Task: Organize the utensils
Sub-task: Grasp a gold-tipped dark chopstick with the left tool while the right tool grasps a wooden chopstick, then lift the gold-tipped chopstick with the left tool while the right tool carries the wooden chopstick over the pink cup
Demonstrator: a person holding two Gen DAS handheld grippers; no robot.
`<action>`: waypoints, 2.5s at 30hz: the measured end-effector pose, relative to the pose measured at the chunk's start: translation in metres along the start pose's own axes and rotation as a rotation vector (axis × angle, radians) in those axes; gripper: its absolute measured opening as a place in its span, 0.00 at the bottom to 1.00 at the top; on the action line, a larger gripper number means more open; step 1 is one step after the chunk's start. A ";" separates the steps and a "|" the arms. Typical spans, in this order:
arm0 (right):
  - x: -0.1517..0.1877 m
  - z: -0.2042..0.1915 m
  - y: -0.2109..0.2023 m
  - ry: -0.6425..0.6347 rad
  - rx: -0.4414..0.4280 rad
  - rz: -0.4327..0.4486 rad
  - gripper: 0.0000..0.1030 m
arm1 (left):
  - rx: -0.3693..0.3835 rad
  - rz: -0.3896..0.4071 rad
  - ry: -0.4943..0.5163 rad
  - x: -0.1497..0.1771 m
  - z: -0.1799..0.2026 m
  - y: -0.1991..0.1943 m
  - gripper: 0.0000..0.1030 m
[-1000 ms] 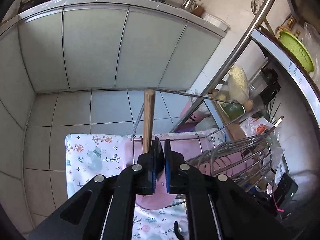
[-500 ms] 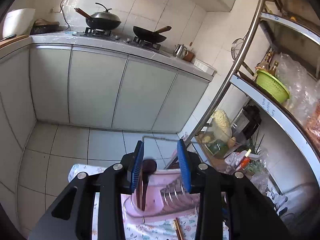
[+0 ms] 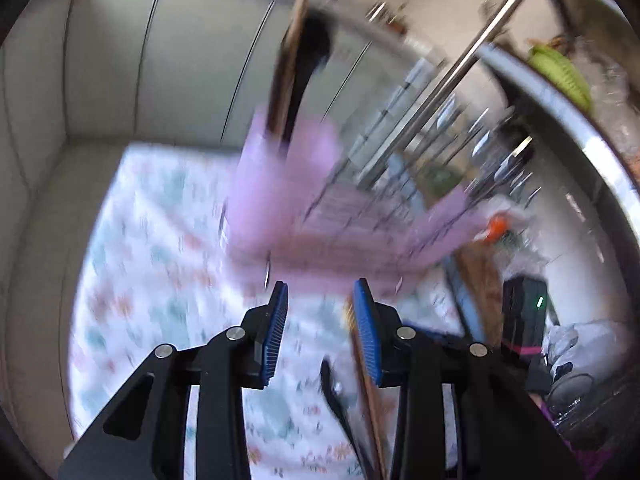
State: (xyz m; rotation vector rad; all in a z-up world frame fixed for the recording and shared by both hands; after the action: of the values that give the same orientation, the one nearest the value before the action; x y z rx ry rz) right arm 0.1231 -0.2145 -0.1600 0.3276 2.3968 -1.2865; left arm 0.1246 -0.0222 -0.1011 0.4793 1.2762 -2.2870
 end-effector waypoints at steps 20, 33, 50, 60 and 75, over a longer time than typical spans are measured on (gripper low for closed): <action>0.009 0.028 -0.004 0.089 -0.055 -0.081 0.06 | 0.013 -0.207 -0.019 0.047 0.025 0.076 0.33; 0.025 0.068 -0.010 0.074 -0.006 -0.117 0.14 | -0.299 -0.371 0.117 0.067 0.043 0.162 0.10; 0.012 0.077 0.001 0.069 -0.106 -0.176 0.07 | -0.153 -0.261 -0.041 0.053 0.045 0.109 0.05; 0.013 0.073 -0.037 0.076 -0.115 -0.015 0.06 | -0.120 -0.158 -0.033 0.043 0.039 0.064 0.05; -0.022 0.006 -0.141 -0.071 0.018 0.399 0.06 | -0.030 0.131 0.015 0.004 0.039 -0.035 0.05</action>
State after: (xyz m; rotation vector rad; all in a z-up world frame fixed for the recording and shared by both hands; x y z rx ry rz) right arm 0.0896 -0.2973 -0.0483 0.7115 2.1215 -1.1135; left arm 0.0990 -0.0409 -0.0586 0.5537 1.2471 -2.1566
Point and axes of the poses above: each gripper's, at about its wrist camera, not at the fingertips, and y roughly the way its jaws point, z to its right, x to its underside, the point moved 9 cm from there along y, roughly the way its jaws point, and after that the axes turned 6 degrees about -y, right-handed, at the moved point
